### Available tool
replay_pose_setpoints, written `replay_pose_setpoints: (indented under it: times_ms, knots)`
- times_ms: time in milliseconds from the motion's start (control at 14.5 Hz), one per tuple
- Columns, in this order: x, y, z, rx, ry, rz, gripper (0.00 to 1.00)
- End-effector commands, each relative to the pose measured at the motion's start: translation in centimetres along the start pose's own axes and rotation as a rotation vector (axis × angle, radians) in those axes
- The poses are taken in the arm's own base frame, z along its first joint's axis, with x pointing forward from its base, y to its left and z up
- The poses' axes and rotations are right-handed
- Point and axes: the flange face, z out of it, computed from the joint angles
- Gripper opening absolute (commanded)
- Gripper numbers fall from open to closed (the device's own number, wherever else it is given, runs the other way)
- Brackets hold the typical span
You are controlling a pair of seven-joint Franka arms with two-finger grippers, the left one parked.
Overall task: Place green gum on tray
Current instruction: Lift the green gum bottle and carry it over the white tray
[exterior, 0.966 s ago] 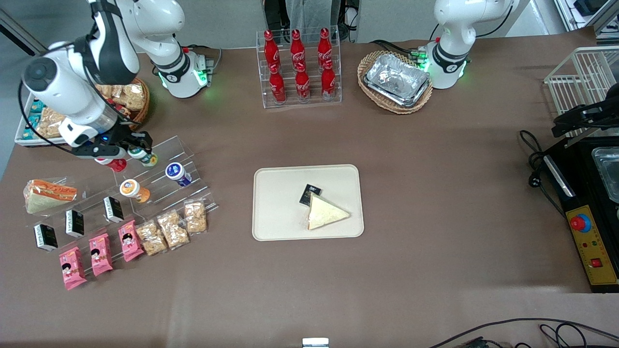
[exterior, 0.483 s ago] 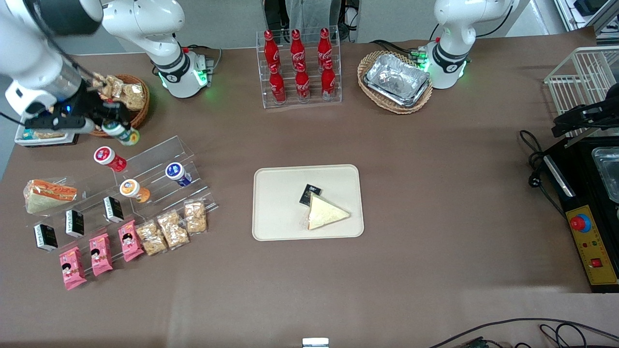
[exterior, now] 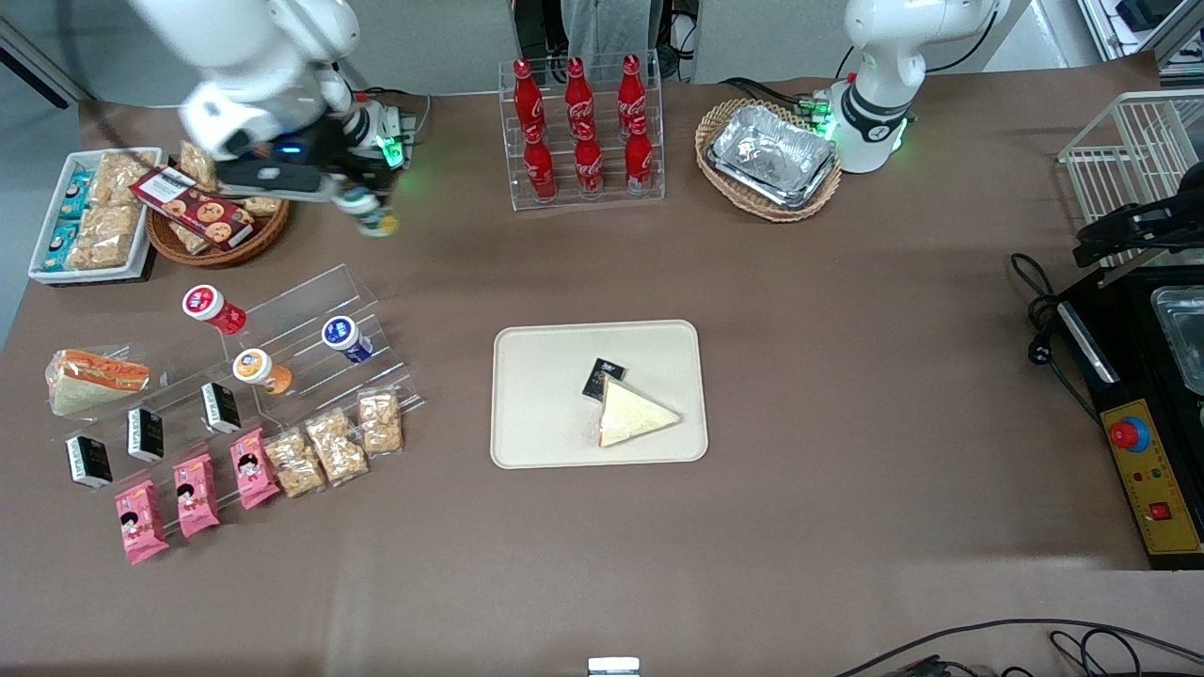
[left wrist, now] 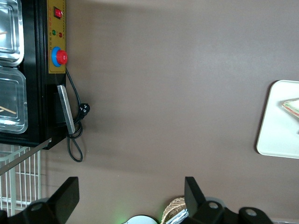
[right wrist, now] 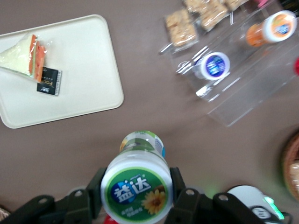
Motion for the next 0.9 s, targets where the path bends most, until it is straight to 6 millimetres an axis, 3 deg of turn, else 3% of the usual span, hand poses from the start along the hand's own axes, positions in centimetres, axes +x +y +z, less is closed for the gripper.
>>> replay_pose_setpoints:
  times_ms: [0, 207, 483, 828]
  knots:
    - [0.3, -6.8, 8.0, 0.024, -0.030, 0.092, 0.29]
    - [0.9, -11.0, 15.5, 0.061, -0.045, 0.176, 0.29]
    - [2.6, -13.1, 23.2, 0.057, -0.031, 0.191, 0.29]
    - [2.5, -14.8, 29.5, 0.066, -0.046, 0.187, 0.29]
